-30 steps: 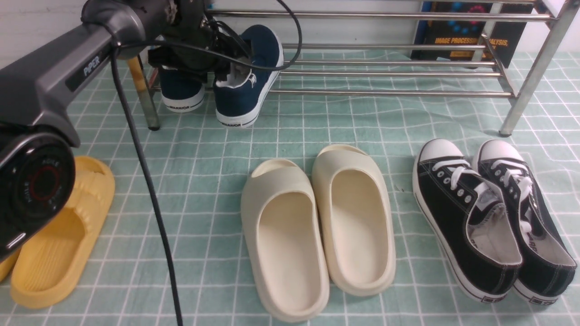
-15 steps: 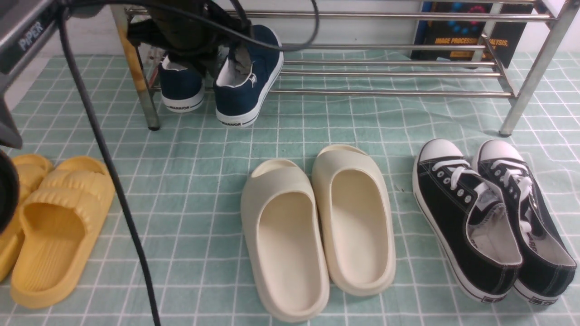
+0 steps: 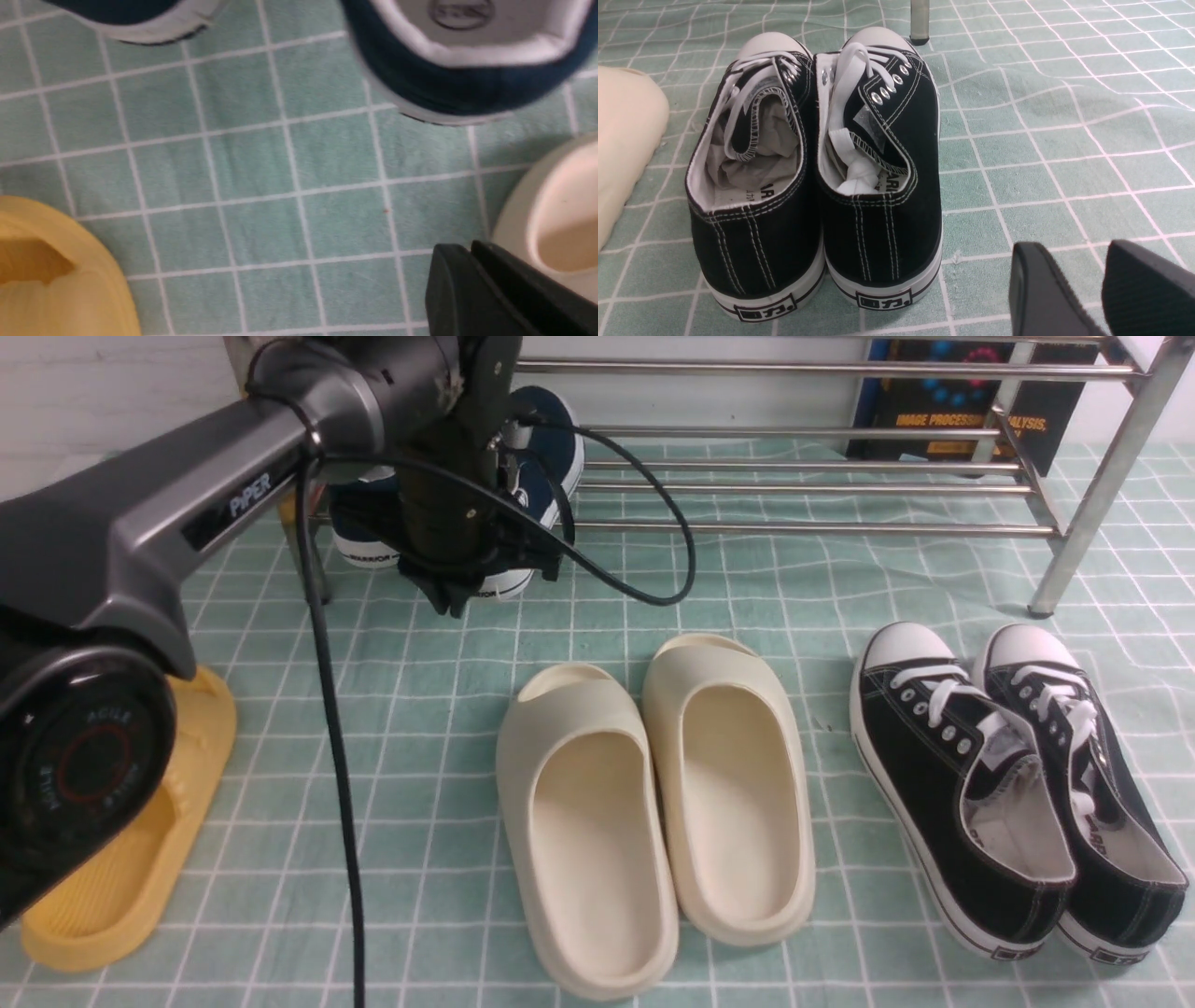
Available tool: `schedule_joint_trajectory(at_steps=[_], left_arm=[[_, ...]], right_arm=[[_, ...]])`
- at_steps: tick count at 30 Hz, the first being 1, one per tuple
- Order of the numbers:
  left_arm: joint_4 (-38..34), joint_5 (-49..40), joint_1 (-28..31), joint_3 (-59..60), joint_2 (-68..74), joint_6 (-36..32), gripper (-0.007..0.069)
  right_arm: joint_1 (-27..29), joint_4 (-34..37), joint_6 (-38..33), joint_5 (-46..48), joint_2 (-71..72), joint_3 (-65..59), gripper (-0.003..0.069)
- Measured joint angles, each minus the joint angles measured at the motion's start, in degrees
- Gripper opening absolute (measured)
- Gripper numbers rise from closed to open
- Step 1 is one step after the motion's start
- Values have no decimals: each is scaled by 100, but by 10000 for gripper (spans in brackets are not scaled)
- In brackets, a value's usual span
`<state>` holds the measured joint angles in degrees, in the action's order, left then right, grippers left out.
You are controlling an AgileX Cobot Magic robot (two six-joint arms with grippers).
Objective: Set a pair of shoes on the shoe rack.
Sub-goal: Use the left arm to put a shoe into the shoe rack
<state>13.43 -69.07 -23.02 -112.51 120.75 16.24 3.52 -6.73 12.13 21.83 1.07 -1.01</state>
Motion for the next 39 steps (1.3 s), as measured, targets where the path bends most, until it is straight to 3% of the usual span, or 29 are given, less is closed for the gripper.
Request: schedule_joint_trajectory(at_steps=[10,18,26,35,39], left_arm=[[-180,1111,153,20,440,-102,46],[-92,1636,278,24,449,398,51],[-18,1610,393,-349,460,453,64],[-421,1103,386,-825,437,69,179],[-358,389,386,-1111,218,-23,235]], right_arm=[[0,0,0,0,0,0,246],[0,0,0,0,0,0,246],[0,0,0,0,0,0,246],[0,0,0,0,0,0,246],[0,0,0,0,0,0,246]])
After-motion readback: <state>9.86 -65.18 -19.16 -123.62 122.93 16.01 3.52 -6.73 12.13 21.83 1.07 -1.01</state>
